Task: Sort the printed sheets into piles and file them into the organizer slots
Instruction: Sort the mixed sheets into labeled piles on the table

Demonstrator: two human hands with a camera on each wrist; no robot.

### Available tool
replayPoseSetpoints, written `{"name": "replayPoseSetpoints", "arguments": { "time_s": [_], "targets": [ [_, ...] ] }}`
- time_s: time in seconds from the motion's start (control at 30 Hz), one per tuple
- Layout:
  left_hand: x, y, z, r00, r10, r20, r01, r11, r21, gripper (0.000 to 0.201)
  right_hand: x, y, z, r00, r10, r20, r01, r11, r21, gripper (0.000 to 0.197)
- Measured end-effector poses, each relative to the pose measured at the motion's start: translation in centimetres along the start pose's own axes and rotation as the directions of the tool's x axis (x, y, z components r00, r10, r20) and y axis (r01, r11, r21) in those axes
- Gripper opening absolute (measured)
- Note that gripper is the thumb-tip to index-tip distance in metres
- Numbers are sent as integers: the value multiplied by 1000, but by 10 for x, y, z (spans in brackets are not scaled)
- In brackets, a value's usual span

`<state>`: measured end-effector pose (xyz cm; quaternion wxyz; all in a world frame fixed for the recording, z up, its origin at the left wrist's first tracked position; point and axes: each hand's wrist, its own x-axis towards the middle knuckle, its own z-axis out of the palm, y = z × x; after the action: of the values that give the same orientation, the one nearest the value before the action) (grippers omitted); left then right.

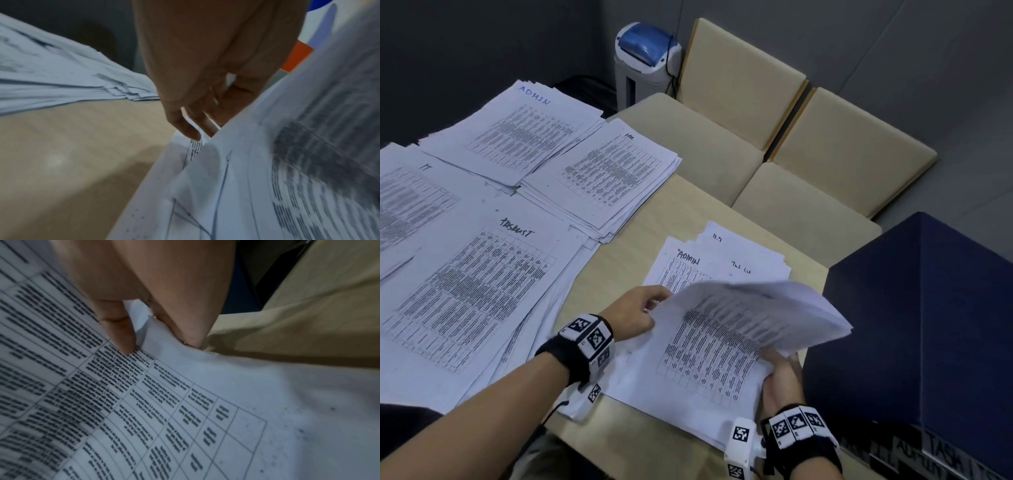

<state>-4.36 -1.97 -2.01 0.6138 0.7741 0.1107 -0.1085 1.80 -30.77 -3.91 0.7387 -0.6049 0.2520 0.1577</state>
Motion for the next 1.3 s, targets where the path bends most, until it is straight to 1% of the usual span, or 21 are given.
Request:
{"name": "replayPoseSetpoints", "arguments": {
  "time_s": [0.03,0.07,0.17,0.3,0.37,0.4,0.43,0.5,0.53,0.6,0.67,0.7,0.73,0.77,0.83,0.9,0.97,1.03,1.13,1.23,1.3],
  "targets": [
    [0,2,1,999,34,36,-34,999,1,42,-2,-7,6,1000,-23,19,23,1000,1,40],
    [0,7,2,999,50,19,-50,999,-15,35,-4,-16,13,998,-44,48,44,999,-2,36],
    [7,31,5,974,105,-199,-115,993,-40,21,-18,-53,43,982,-98,161,96,995,18,28],
    [12,70,3,874,266,-407,-294,956,-5,16,-40,-101,80,917,-349,192,352,936,21,28],
    [13,82,3,816,302,-494,-352,936,-9,16,-45,-109,90,882,-437,178,438,898,34,31],
    [13,83,3,800,296,-522,-353,935,-12,18,-45,-108,92,871,-462,163,464,885,29,32],
    [14,80,4,802,266,-535,-333,943,-31,21,-43,-102,92,870,-471,149,475,880,8,31],
    [15,65,7,860,145,-489,-222,970,-102,29,-32,-81,86,890,-437,128,449,890,-82,23],
    [15,54,9,890,80,-450,-133,987,-87,32,-27,-68,83,901,-411,141,430,889,-159,17],
    [15,33,14,906,4,-422,0,1000,10,29,-22,-46,79,910,-372,181,413,853,-321,11],
    [12,23,11,903,3,-429,-5,1000,-4,18,-24,-40,84,897,-398,193,443,814,-375,18],
    [8,23,8,907,10,-420,-31,999,-43,15,-26,-43,89,888,-416,197,460,806,-372,14],
    [4,25,4,911,6,-411,-54,993,-106,16,-29,-47,97,881,-425,208,473,805,-359,9],
    [-1,27,-1,911,-16,-412,-66,981,-185,20,-31,-49,106,871,-438,223,491,798,-349,11],
    [-12,28,-18,882,-66,-467,-62,966,-252,28,-33,-49,124,860,-423,288,504,794,-341,16],
    [-19,19,-44,845,-71,-530,-49,977,-208,25,-40,-44,144,874,-374,308,467,823,-324,18],
    [-31,5,-73,829,-108,-549,-5,980,-200,20,-48,-34,162,903,-299,308,392,865,-312,31],
    [-45,-12,-103,805,-155,-572,36,976,-214,18,-56,-18,178,930,-201,309,296,907,-299,37],
    [-76,-36,-152,768,-218,-602,81,966,-246,11,-59,17,204,942,-79,326,196,919,-343,45],
    [-111,-71,-208,732,-303,-610,172,949,-264,22,-67,54,231,916,66,395,147,863,-484,34],
    [-138,-92,-248,708,-344,-616,227,938,-263,15,-73,81,246,898,164,407,124,795,-594,20]
  ]
}}
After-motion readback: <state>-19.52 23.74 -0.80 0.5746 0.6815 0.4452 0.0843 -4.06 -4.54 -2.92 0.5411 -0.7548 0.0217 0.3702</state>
